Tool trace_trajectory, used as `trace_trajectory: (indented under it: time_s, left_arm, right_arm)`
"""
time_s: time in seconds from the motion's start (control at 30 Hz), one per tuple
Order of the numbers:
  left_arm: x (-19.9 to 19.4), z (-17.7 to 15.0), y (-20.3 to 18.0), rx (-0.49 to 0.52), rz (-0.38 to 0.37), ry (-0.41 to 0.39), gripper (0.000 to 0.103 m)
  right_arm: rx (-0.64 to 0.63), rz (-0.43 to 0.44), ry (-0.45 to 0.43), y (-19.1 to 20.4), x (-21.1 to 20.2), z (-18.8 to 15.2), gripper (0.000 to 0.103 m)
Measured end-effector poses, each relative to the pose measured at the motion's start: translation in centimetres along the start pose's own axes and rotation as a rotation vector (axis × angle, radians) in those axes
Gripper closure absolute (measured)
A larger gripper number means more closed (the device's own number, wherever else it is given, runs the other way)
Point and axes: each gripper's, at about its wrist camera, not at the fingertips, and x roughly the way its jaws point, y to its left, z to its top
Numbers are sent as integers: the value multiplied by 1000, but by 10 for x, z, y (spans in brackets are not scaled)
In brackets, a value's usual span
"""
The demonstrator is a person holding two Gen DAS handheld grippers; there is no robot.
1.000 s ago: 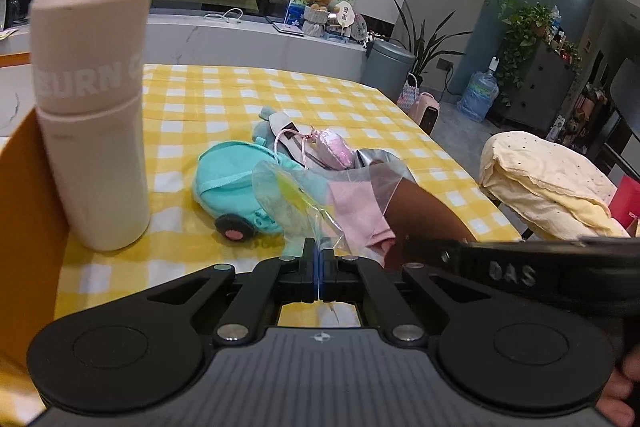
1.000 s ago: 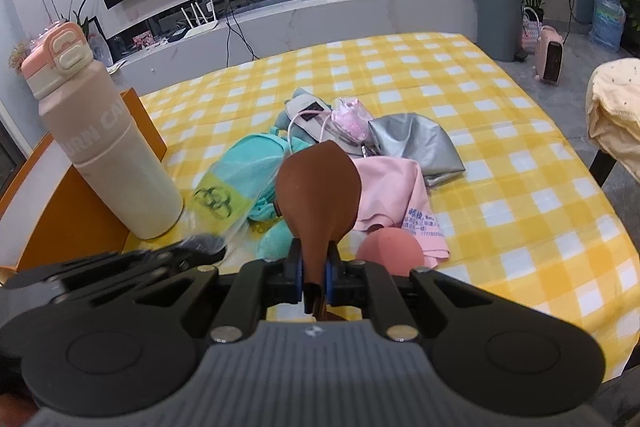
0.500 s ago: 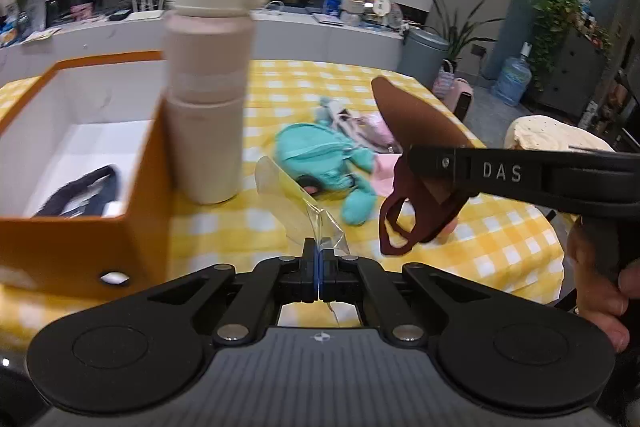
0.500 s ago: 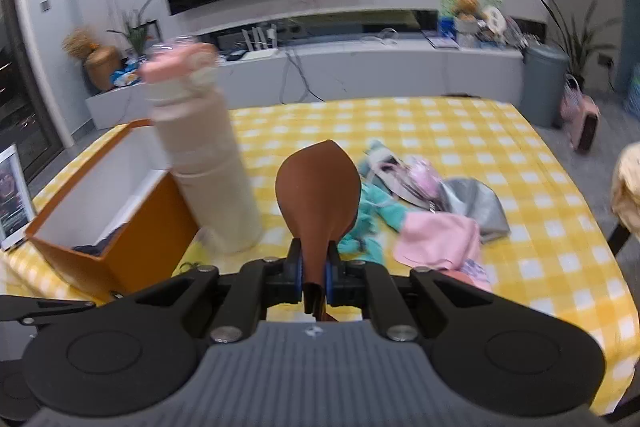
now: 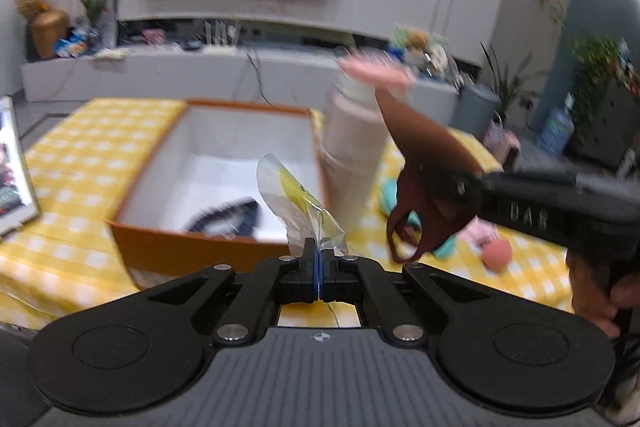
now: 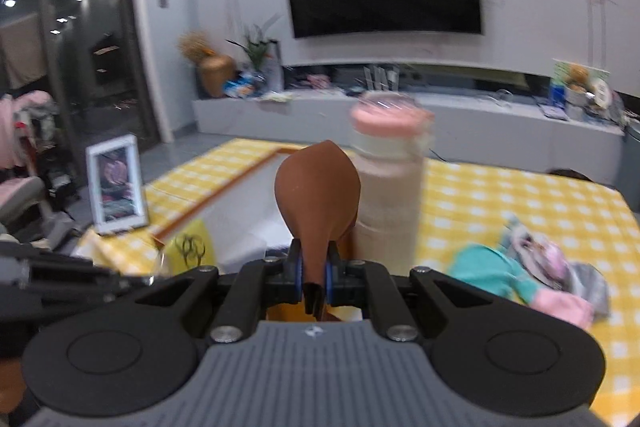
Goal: Organize soft objects
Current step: 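Carry the clear bag and brown cloth over the orange shoebox with both grippers, then open the left gripper to drop the clear bag into the shoebox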
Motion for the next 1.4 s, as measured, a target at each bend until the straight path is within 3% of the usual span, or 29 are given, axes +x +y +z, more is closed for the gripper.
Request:
trace_trajectory:
  time_s: [0.27,0.47,0.57,0.67,0.9,1.07,1.3,1.4]
  left_arm:
    - [-12,45,45,-58,49,-146,103]
    - [21,73,69,-87,75,-189,103]
    - [41,79,80,-107,27,-192,103]
    - [65,73,85,-97,-18,-165,103]
    - [117,50,96,-41,51,-36,103]
    - [133,44,106,-38,50,52,103]
    - [157,29,100,11,85,183,103]
    - [160,25,101,2,104,189,103]
  right_arm:
    - [-1,119,-48,47,21,22,95]
    - [-4,103,4,71,61,29,95]
    - [3,72,58,73,92,25,95]
    - [-4,21,101,76,115,21,92]
    - [-18,-57,199,72,156,11,92]
    - [-3,-61,251,74,173,-1,92]
    - [-48,-102,263,82,180,-10,91]
    - [-51,-102,268,84,180,-9,92]
